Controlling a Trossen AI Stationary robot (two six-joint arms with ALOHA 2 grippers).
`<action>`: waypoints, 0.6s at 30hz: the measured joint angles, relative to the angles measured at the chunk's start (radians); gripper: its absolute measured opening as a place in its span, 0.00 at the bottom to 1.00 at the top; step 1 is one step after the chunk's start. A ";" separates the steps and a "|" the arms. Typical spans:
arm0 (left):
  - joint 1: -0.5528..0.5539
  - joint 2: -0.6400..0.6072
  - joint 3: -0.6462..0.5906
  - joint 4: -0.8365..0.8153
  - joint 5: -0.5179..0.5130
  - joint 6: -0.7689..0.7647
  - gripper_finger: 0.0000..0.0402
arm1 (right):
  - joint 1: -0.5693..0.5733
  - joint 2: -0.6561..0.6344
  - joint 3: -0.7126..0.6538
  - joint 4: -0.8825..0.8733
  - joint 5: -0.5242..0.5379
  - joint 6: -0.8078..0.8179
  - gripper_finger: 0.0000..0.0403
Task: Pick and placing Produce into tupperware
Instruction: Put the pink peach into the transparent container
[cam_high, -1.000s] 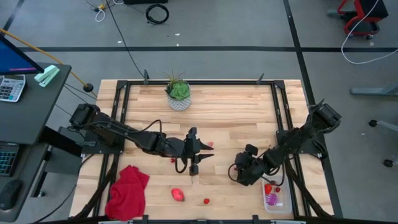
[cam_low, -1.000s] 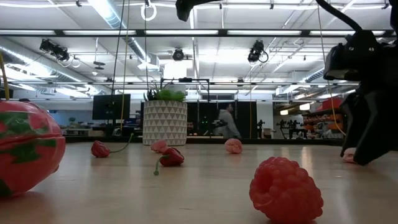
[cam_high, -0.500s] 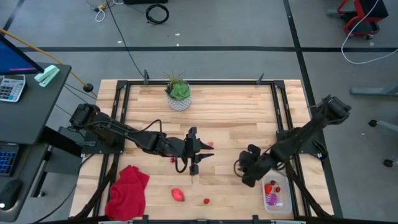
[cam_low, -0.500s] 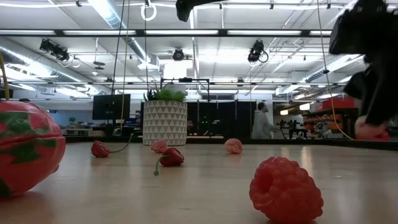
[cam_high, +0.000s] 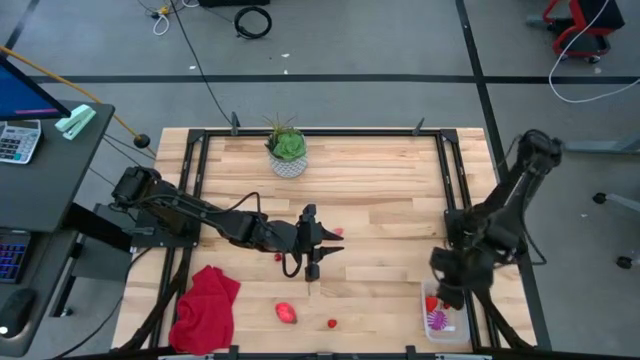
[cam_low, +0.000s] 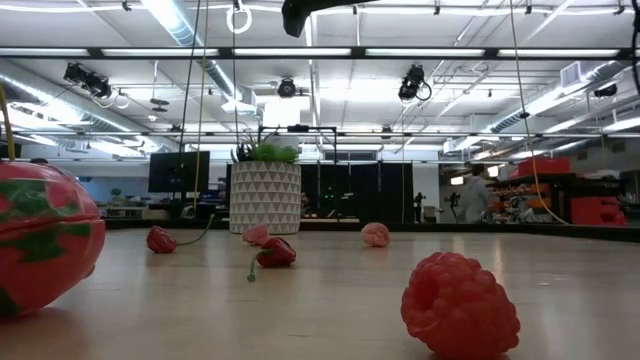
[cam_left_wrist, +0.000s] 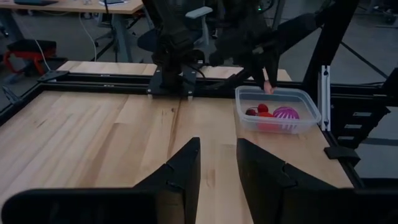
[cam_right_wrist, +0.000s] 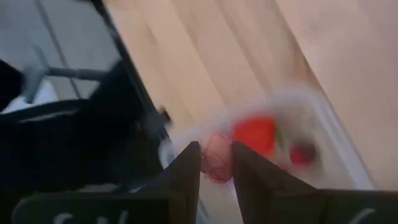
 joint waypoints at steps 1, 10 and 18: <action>0.000 0.000 0.000 0.000 0.000 0.000 0.27 | 0.037 0.004 0.000 -0.017 0.000 0.051 0.21; 0.000 0.000 0.000 0.001 0.000 -0.027 0.27 | 0.160 0.157 0.000 -0.044 0.032 0.137 0.30; 0.000 0.000 0.000 0.002 0.000 -0.045 0.27 | 0.142 0.182 0.000 -0.040 0.006 0.129 0.38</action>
